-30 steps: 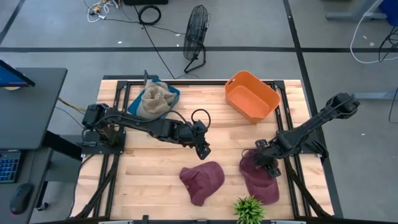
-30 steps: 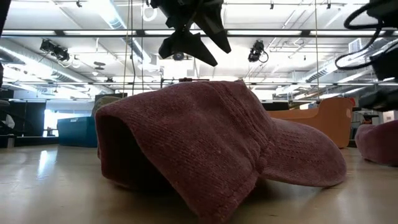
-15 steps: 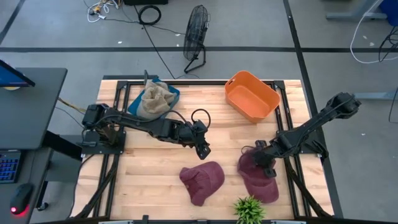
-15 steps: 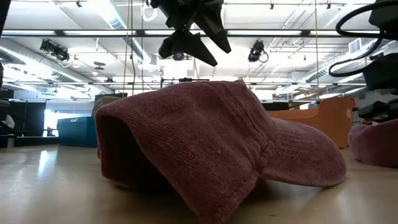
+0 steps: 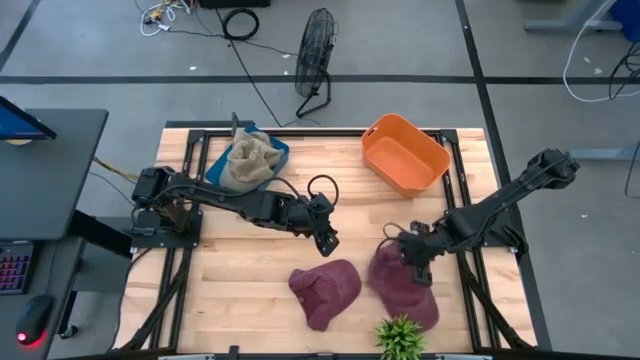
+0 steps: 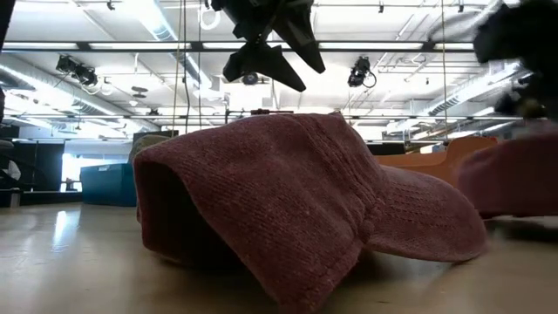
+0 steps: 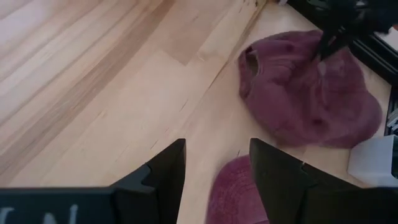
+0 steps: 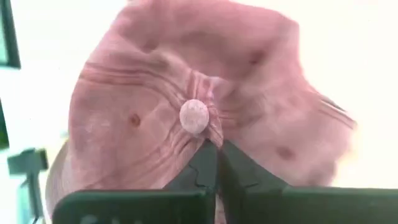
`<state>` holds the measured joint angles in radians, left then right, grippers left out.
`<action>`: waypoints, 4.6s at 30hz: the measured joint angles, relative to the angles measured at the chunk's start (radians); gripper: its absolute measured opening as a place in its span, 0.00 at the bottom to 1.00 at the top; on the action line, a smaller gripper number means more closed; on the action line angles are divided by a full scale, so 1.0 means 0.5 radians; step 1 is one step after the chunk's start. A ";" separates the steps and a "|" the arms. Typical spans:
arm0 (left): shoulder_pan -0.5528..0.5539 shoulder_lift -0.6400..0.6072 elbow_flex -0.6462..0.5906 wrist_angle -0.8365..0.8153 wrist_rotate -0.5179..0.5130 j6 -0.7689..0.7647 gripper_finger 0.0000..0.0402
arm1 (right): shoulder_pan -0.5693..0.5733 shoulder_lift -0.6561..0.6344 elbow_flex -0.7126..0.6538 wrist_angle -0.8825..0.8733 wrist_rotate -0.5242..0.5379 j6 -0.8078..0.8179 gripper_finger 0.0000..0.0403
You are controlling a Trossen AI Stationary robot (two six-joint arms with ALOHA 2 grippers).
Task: Pick & Place hat
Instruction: Put the right red cap into the orange bin, then put the red cap into the orange bin
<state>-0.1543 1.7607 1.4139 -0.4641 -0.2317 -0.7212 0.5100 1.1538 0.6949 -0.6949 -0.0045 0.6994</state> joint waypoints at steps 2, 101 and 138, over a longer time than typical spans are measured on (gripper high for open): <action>0.000 0.000 0.000 0.000 0.000 0.000 0.45 | -0.020 0.000 0.149 -0.157 0.139 -0.001 0.01; -0.028 0.000 0.001 0.000 0.494 0.183 0.45 | -1.726 -0.004 0.525 -0.514 0.724 -0.184 0.43; -0.259 0.516 0.002 -0.065 0.846 1.320 0.56 | -1.063 0.013 0.832 -0.029 0.135 -0.414 0.48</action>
<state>-0.2840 2.0186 1.4151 -0.4965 0.1911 -0.0612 -0.0214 1.1603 1.1107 -0.7092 0.0631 0.4927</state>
